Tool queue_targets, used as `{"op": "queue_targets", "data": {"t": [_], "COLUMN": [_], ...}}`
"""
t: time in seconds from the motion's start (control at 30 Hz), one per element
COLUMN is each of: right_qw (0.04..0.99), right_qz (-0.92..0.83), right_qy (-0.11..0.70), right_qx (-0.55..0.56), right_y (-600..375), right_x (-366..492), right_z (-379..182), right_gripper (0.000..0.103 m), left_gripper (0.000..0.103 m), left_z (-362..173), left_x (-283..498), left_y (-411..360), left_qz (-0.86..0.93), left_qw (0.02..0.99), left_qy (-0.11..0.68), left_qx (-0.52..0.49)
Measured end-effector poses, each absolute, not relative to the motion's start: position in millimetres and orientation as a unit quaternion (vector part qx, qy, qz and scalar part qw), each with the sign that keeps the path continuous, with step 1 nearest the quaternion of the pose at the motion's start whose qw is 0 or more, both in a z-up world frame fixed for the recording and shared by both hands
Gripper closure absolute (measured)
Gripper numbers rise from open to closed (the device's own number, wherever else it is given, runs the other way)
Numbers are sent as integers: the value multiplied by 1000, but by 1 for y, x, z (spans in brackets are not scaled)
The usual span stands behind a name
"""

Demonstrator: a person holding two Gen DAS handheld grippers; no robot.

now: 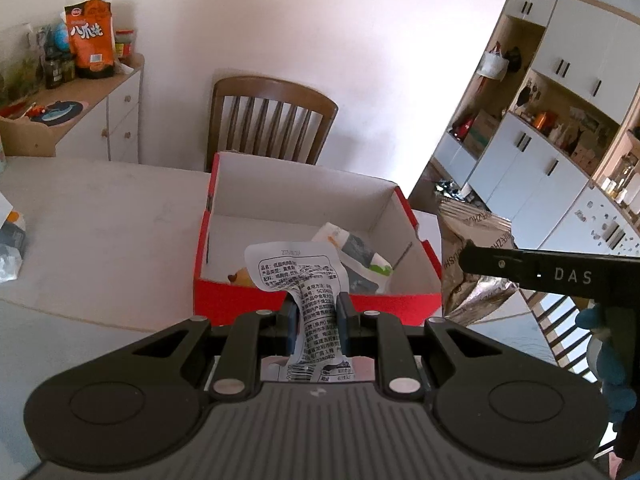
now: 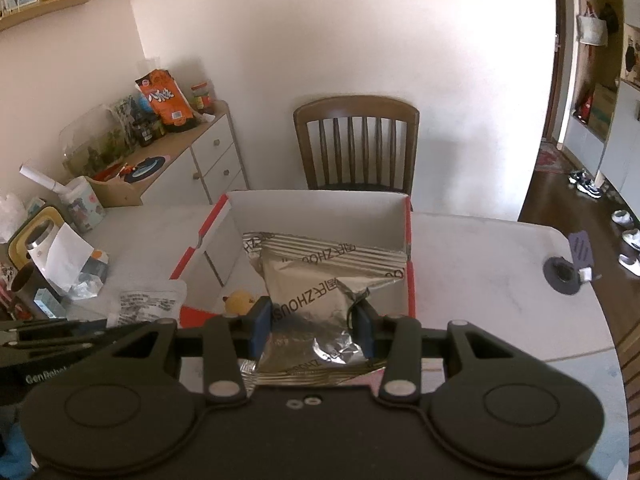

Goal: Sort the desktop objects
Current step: 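Open left gripper to drop sachet into box while right gripper lowers foil bag inside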

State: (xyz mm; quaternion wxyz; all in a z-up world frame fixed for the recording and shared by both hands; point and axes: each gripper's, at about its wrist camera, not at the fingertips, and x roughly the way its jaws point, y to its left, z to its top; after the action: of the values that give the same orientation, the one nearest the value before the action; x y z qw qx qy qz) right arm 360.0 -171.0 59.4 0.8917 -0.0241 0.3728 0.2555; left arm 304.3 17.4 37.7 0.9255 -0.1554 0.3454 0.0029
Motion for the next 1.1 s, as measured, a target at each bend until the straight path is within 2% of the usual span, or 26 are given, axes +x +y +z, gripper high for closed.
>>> {"op": "queue_targets", "data": {"t": [0.67, 1.1], "right_qw": [880, 869], "right_qz": [281, 301], "right_qy": [382, 386], "right_qx": [-41, -74], "right_y": [-148, -131], "right_x": [426, 447], "right_z": [38, 21], "right_gripper": [60, 60], "left_gripper": [85, 85], "left_z": [50, 30], "left_x": [387, 435], "left_y": [35, 36], "left_qz": [23, 20], "left_qw": [932, 929], "left_qy": [333, 356], "left_qx": [-140, -97]}}
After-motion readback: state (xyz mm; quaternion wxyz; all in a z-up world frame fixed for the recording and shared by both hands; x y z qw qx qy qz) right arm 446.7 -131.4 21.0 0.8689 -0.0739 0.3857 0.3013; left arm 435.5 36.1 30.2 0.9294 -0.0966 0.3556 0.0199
